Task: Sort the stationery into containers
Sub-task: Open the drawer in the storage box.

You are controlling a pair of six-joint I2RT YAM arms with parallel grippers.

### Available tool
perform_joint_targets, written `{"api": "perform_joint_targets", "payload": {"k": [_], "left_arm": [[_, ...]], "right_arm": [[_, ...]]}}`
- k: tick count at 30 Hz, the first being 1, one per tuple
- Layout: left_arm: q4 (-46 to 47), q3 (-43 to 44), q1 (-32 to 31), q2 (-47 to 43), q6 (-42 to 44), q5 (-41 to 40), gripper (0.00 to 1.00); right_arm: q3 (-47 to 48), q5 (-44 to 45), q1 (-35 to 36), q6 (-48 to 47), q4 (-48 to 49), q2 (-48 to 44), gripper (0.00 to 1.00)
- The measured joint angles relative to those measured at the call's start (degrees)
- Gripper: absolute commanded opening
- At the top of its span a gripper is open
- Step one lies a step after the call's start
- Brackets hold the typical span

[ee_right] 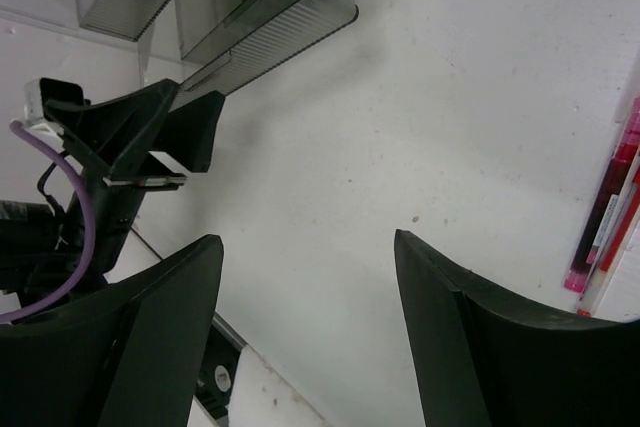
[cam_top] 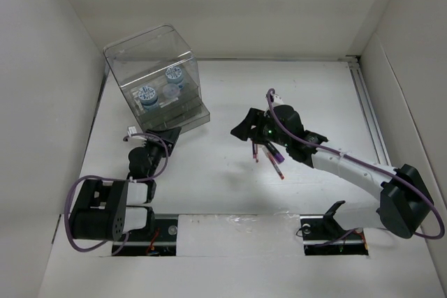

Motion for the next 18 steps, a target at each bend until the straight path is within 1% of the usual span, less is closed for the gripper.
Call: {"api": "perform_joint_targets", "payload": {"k": [2,3,4,6,7,9,10,11,14,17,18], "left_arm": [[0.0,0.0,0.0,-2.3,0.4,0.0,0.57],[-0.1,0.0,0.0,-4.2,0.7,0.0,0.65],[-0.4,0.0,-0.1,-6.4,1.3,-0.1,0.67],[-2.8,-0.1,-0.4,-10.9,2.4,-0.2,0.75],[-3.9,-0.1,-0.5,-13.3,3.1,-0.1,0.77],[-6.3,0.0,-0.6,-18.6,4.7,-0.3,0.78],[-7.8,0.0,-0.6,-21.0,5.6,-0.3,0.81],[-9.8,0.1,-0.6,-23.6,6.4,-0.3,1.00],[-14.4,0.2,-0.6,-30.6,8.6,-0.1,1.00],[-17.6,1.2,-0.6,-33.9,9.9,0.7,1.00],[-18.5,1.8,-0.6,-34.3,10.3,1.3,1.00]], "right_arm": [[0.0,0.0,0.0,0.0,0.0,0.0,0.79],[0.0,0.1,0.0,0.0,0.0,0.0,0.80],[0.0,0.2,0.0,0.0,0.0,0.0,0.81],[0.0,0.4,0.0,0.0,0.0,0.0,0.84],[0.0,0.5,0.0,0.0,0.0,0.0,0.84],[0.0,1.0,0.0,0.0,-0.1,0.0,0.84],[0.0,1.5,0.0,0.0,-0.1,0.0,0.84],[0.0,2.0,0.0,0.0,-0.1,0.0,0.84],[0.0,3.3,-0.1,0.0,-0.3,0.0,0.84],[0.1,4.9,-0.3,0.0,-0.4,0.0,0.74],[0.1,5.8,-0.4,0.1,-0.7,0.1,0.70]]}}
